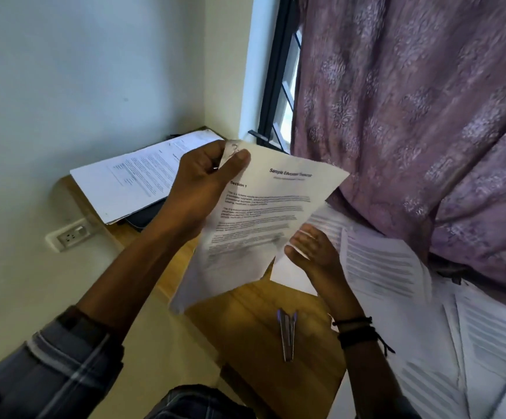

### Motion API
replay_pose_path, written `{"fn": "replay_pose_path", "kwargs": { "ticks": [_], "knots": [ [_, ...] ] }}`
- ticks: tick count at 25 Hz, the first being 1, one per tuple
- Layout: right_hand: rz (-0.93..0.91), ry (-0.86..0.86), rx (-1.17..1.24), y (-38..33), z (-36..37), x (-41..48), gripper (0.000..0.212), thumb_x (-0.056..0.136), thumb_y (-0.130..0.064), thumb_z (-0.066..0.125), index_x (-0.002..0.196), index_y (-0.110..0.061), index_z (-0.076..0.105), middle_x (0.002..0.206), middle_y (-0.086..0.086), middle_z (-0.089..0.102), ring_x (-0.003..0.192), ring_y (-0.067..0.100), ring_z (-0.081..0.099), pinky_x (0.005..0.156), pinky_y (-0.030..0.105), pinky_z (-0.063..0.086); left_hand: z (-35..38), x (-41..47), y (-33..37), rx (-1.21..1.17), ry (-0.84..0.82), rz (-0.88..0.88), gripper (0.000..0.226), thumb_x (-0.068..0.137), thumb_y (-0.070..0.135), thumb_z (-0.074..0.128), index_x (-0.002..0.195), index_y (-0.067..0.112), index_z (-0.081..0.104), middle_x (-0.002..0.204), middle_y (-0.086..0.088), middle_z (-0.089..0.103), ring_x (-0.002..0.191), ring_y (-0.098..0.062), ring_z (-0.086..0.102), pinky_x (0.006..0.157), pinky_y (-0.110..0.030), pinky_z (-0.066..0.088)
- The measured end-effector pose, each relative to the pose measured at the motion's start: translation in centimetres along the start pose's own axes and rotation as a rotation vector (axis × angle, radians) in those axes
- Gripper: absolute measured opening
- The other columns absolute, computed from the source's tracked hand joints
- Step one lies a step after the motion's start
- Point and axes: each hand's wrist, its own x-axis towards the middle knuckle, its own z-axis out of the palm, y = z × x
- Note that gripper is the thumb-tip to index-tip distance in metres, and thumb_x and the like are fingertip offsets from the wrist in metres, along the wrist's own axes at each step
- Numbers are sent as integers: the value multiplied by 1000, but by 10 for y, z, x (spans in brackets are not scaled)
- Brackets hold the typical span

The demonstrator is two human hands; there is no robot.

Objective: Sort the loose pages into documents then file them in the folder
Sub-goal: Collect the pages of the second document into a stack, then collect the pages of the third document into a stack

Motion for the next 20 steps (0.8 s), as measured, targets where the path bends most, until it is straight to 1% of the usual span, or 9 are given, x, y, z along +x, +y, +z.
{"fn": "replay_pose_path", "kwargs": {
  "ticks": [1,2,3,6,9,12,16,18,20],
  "knots": [
    [-16,-13,12,1,0,-5,54,69,-34,80,116,-19,58,103,-15,70,99,3,65,87,23,51,-1,-4,0,-9,9,3,11,96,20,61,96,19,72,85,2,76,78,-13,69,73,-28,55],
    [-27,-34,38,4,0,-11,43,77,-25,78,116,-20,60,102,-10,73,101,9,67,87,27,52,-3,-7,0,-8,22,3,11,95,18,61,94,18,72,84,2,76,77,-13,69,72,-27,55],
    [-31,-74,78,7,0,-17,38,83,-20,73,119,-20,61,110,-6,73,107,14,66,91,32,52,-6,-9,-1,2,35,0,11,95,18,62,94,16,72,85,0,76,77,-14,70,72,-27,55],
    [19,-198,197,11,5,-25,36,92,-17,63,128,-20,60,126,1,66,120,21,61,102,45,47,-17,-11,-9,-5,53,-36,12,95,18,61,95,14,73,89,-4,76,79,-18,71,72,-28,56],
    [25,-164,164,11,16,-17,40,93,-14,62,131,-22,55,127,-1,66,120,18,61,103,48,47,-32,-4,-17,-44,99,-70,13,95,17,61,89,16,72,82,1,75,75,-15,69,71,-29,55],
    [6,-110,120,11,36,-2,43,91,-12,66,131,-20,56,126,-2,66,120,15,60,105,46,47,-54,17,-26,-66,81,-64,12,95,16,62,90,13,71,82,-2,74,75,-17,68,73,-31,54],
    [-25,-71,312,-4,68,25,43,92,3,58,132,-11,53,124,9,66,116,24,63,92,38,55,-82,55,-42,-178,-48,-12,13,96,6,56,99,-4,64,83,-10,69,72,-16,66,69,-27,54],
    [-35,59,320,-5,91,43,46,90,8,58,128,-16,49,121,8,68,113,19,65,90,33,56,-104,80,-57,-195,-78,-16,9,97,8,56,95,2,63,83,-6,70,73,-16,67,69,-27,54],
    [-20,168,224,-2,113,60,51,89,6,61,127,-21,41,115,-1,71,109,11,66,90,27,56,-127,106,-77,-170,-83,-34,8,96,14,59,95,11,66,89,-3,73,82,-18,69,77,-32,54]
  ]
}}
